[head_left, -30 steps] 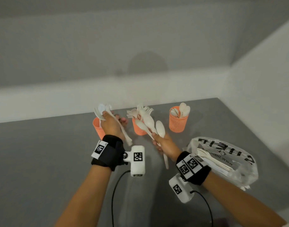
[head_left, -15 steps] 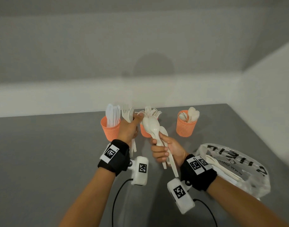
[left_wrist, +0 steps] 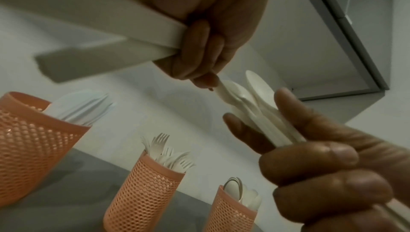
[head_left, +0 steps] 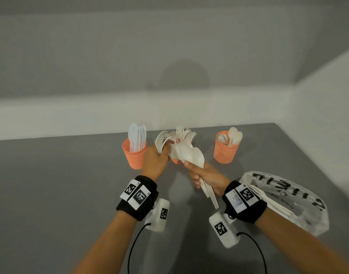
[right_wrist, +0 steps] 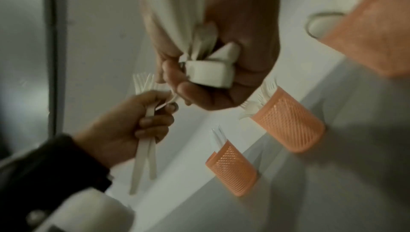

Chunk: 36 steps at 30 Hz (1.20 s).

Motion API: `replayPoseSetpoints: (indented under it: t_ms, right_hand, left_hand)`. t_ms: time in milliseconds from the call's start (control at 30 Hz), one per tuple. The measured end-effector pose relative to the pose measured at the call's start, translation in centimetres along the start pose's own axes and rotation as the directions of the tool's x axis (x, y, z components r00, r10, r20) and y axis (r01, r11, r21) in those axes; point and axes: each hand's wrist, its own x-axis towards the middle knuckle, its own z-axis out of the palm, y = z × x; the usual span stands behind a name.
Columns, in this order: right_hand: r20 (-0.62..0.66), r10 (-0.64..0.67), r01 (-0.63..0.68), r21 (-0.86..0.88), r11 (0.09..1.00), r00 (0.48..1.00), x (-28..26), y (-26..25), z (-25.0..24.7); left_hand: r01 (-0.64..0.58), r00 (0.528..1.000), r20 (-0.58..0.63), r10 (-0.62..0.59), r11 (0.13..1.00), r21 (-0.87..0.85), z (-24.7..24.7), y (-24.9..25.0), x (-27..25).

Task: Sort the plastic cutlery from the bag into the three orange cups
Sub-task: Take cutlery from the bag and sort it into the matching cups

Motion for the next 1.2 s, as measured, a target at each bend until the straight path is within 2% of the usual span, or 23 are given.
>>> replayPoseSetpoints:
  t_ms: [67, 200, 400, 500, 567, 633, 767, 833, 867, 933, 1033, 1100, 1200]
  right_hand:
    - [-0.040, -0.035, 0.029, -0.137, 0.990, 0.999, 0.1, 0.2, 0.2]
    - [-0.087, -0.111, 0.090, -0.218, 0.972, 0.990, 0.6, 0.8, 0.2]
    - [-0.145, -0.273, 0.215, -0.323, 0.922, 0.951, 0.6, 0.5, -0.4]
    - [-0.163, -0.321, 0.244, -0.369, 0.897, 0.933, 0.6, 0.3, -0.5]
    - [-0.135, -0.311, 0.239, -0.387, 0.891, 0.941, 0.7, 0.2, -0.6]
    - [-0.048, -0.283, 0.243, -0.389, 0.889, 0.958, 0.7, -0.1, -0.5]
    - [0.103, -0.159, 0.186, -0.353, 0.917, 0.982, 0.1, -1.2, -0.3]
    - [0.117, -0.131, 0.162, -0.308, 0.937, 0.984, -0.1, -1.7, -0.3]
    - [0.084, -0.150, 0.167, -0.263, 0.950, 0.985, 0.0, -1.9, -0.5]
    - [-0.062, -0.217, 0.205, -0.161, 0.965, 0.974, 0.5, -2.0, -0.9]
    - [-0.220, -0.273, 0.235, -0.185, 0.954, 0.936, 1.6, -1.6, -1.0]
    - [-0.278, -0.282, 0.239, -0.178, 0.954, 0.918, 2.1, -1.2, -0.8]
    - [-0.388, -0.338, 0.270, -0.220, 0.937, 0.857, 2.3, -1.4, -1.3]
  left_hand:
    - [0.034, 0.997, 0.066, -0.031, 0.999, -0.042, 0.0, 0.3, -0.4]
    - [0.071, 0.966, 0.254, -0.048, 0.994, -0.081, 0.4, 0.6, -0.7]
    - [0.058, 0.968, 0.252, -0.019, 0.987, -0.148, 1.4, 1.1, -1.1]
    - [0.025, 0.963, 0.270, 0.004, 0.994, -0.107, 1.8, 1.4, -1.2]
    - [0.024, 0.952, 0.306, 0.001, 0.997, -0.077, 2.0, 1.8, -1.3]
    - [0.012, 0.950, 0.313, 0.012, 0.997, -0.073, 2.3, 2.1, -1.2]
    - [0.096, 0.960, 0.276, -0.049, 0.983, -0.158, 3.4, 2.9, -1.2]
    - [0.085, 0.971, 0.234, -0.046, 0.983, -0.160, 3.8, 3.1, -1.3]
    - [0.066, 0.977, 0.208, -0.034, 0.986, -0.151, 4.0, 3.1, -1.3]
    - [0.042, 0.990, 0.139, -0.020, 0.987, -0.156, 4.6, 2.7, -0.9]
    - [0.052, 0.997, 0.071, -0.039, 0.979, -0.198, 5.7, 2.8, -0.7]
    - [0.087, 0.994, 0.082, -0.071, 0.972, -0.217, 6.4, 3.0, -0.5]
    - [0.136, 0.986, 0.137, -0.100, 0.949, -0.286, 7.2, 3.7, -0.2]
